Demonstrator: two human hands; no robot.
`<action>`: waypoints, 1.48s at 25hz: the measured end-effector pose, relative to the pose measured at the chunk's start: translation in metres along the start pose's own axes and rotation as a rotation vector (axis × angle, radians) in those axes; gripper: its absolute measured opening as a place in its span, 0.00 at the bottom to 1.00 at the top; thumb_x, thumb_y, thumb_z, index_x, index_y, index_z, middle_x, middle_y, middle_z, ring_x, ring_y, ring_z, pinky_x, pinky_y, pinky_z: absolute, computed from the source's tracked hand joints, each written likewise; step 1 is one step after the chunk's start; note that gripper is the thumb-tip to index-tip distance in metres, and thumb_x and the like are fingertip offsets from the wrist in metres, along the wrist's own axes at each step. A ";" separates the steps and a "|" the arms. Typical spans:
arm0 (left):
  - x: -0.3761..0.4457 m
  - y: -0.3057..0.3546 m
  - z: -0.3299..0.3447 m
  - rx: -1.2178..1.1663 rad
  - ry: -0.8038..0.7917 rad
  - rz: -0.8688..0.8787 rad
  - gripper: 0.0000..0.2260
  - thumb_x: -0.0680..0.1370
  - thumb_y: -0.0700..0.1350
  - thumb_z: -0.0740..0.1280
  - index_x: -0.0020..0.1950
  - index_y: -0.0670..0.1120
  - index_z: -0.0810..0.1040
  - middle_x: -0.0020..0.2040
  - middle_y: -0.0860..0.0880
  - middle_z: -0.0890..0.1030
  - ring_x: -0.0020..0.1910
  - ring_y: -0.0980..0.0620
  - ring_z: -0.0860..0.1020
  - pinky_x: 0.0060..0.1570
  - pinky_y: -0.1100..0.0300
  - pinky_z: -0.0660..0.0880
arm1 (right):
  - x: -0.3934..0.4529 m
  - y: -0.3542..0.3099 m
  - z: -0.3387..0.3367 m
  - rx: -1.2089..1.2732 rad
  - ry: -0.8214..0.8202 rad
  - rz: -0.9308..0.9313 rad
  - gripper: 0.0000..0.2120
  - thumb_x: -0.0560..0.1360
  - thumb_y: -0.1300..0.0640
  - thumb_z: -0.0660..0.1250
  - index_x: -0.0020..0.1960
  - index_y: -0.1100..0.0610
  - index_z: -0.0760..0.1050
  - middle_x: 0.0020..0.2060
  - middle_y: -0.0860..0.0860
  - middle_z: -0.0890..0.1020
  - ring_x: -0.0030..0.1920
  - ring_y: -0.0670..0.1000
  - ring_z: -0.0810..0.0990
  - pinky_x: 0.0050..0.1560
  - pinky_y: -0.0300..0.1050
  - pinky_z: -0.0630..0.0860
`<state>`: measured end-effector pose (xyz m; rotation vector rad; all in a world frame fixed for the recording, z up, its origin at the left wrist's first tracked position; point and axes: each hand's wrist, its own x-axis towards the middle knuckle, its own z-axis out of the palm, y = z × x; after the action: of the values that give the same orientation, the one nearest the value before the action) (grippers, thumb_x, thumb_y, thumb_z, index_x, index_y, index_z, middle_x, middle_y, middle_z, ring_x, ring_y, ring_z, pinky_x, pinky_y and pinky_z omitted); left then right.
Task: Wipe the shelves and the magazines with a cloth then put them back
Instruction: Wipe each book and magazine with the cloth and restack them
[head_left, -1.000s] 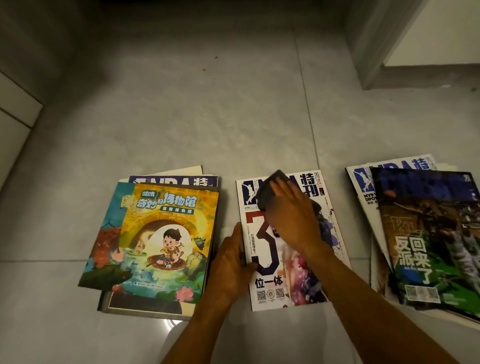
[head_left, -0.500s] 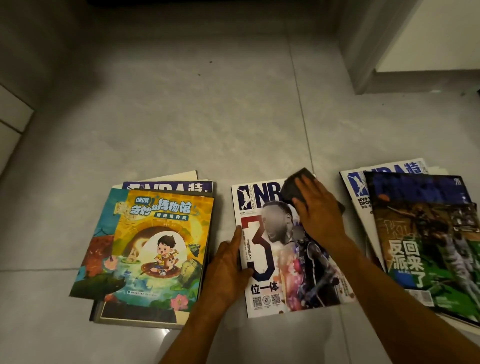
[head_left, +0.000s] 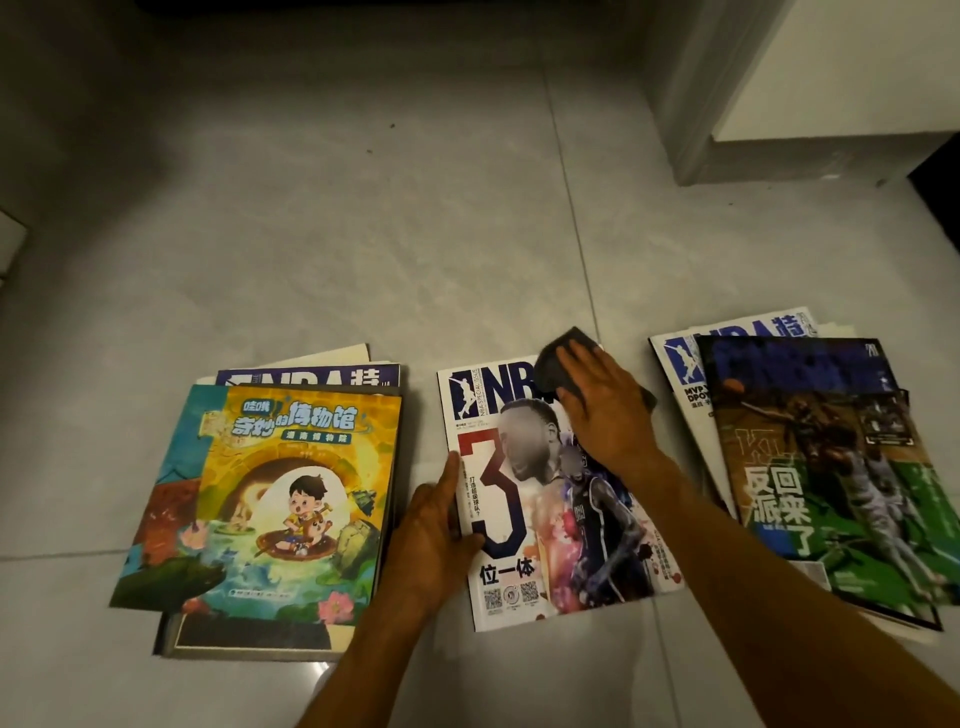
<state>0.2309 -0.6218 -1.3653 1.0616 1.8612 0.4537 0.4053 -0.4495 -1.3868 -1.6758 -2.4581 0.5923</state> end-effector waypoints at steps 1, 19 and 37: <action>0.000 0.000 0.000 -0.006 0.003 -0.002 0.42 0.74 0.38 0.71 0.78 0.57 0.48 0.64 0.51 0.69 0.61 0.52 0.75 0.56 0.55 0.77 | 0.002 0.006 -0.003 -0.005 0.009 0.025 0.25 0.82 0.50 0.56 0.77 0.50 0.54 0.77 0.51 0.58 0.76 0.53 0.53 0.74 0.51 0.49; -0.001 0.003 -0.002 0.017 -0.005 -0.015 0.41 0.75 0.41 0.71 0.78 0.58 0.48 0.65 0.49 0.69 0.64 0.50 0.74 0.58 0.53 0.76 | -0.042 0.001 0.014 -0.005 0.030 0.077 0.26 0.81 0.50 0.57 0.77 0.50 0.55 0.77 0.50 0.57 0.77 0.54 0.51 0.74 0.53 0.46; -0.001 0.009 -0.007 -0.345 0.105 -0.179 0.22 0.80 0.64 0.49 0.74 0.63 0.56 0.73 0.49 0.66 0.69 0.45 0.68 0.67 0.42 0.67 | 0.000 -0.099 0.037 -0.027 -0.060 -0.227 0.25 0.81 0.51 0.57 0.77 0.50 0.57 0.76 0.49 0.59 0.77 0.53 0.52 0.75 0.55 0.51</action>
<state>0.2290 -0.6168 -1.3555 0.6461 1.8645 0.7055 0.3074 -0.4903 -1.3833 -1.3789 -2.6598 0.5903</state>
